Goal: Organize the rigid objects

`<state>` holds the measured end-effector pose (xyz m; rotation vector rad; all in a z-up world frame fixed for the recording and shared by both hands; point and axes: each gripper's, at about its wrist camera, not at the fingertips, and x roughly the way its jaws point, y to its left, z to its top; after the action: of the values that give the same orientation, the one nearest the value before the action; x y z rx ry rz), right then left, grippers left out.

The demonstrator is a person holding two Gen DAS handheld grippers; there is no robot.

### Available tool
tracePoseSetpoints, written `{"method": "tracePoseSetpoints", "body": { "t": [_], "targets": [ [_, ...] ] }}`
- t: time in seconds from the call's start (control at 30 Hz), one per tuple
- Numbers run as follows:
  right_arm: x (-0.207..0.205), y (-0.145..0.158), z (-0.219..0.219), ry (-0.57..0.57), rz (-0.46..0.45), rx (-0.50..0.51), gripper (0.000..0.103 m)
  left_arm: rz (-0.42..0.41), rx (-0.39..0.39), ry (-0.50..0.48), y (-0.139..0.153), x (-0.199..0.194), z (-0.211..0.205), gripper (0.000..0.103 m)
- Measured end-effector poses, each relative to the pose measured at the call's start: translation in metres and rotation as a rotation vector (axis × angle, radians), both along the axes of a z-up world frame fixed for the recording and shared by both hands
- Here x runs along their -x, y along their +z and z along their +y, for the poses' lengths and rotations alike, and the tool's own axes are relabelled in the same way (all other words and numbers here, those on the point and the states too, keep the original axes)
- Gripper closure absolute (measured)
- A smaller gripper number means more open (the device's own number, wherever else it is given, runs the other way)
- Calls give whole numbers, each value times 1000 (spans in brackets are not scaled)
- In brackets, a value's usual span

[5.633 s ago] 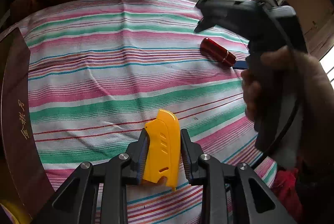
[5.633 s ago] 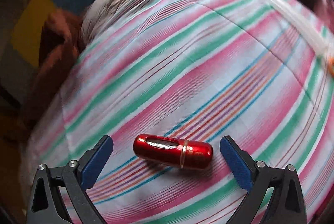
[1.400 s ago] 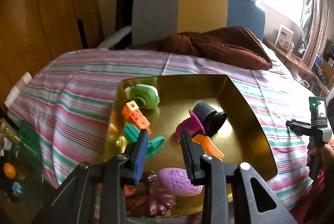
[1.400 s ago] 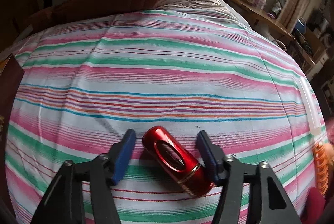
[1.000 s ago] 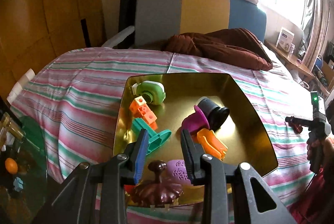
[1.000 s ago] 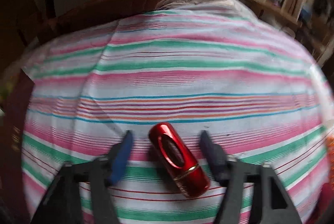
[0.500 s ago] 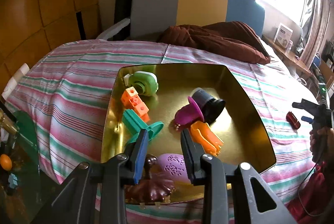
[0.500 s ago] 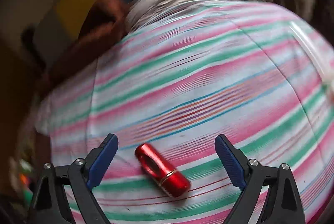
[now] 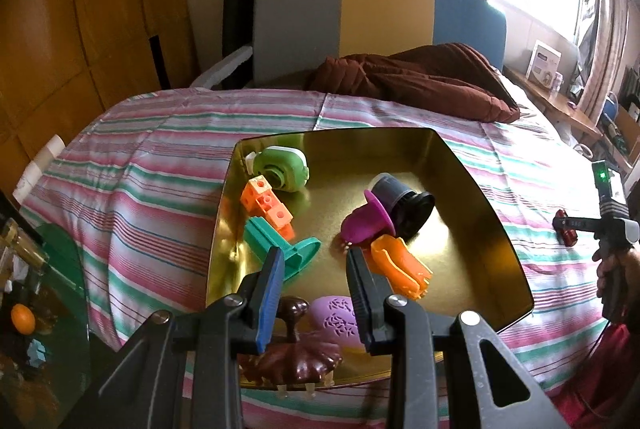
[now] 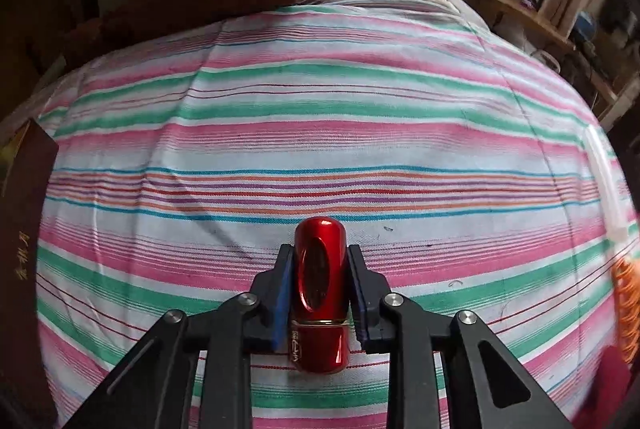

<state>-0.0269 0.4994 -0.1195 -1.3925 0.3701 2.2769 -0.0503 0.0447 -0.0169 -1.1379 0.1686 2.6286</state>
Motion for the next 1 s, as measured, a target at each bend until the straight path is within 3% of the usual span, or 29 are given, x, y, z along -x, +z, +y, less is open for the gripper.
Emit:
{"method": "tracePoseSetpoints", "body": {
  "t": [0.2, 0.67, 0.87, 1.0],
  "targets": [
    [1, 0, -9, 8, -15, -48, 77, 20, 18, -1, 3, -3, -1, 71],
    [8, 6, -20, 27, 4, 12, 77, 57, 34, 10, 5, -7, -15, 71],
    [16, 47, -76, 179, 100, 49, 77, 56, 16, 21, 3, -7, -24, 71],
    [24, 77, -136, 329, 172, 54, 77, 46, 5, 36, 0, -7, -33, 71]
  ]
}}
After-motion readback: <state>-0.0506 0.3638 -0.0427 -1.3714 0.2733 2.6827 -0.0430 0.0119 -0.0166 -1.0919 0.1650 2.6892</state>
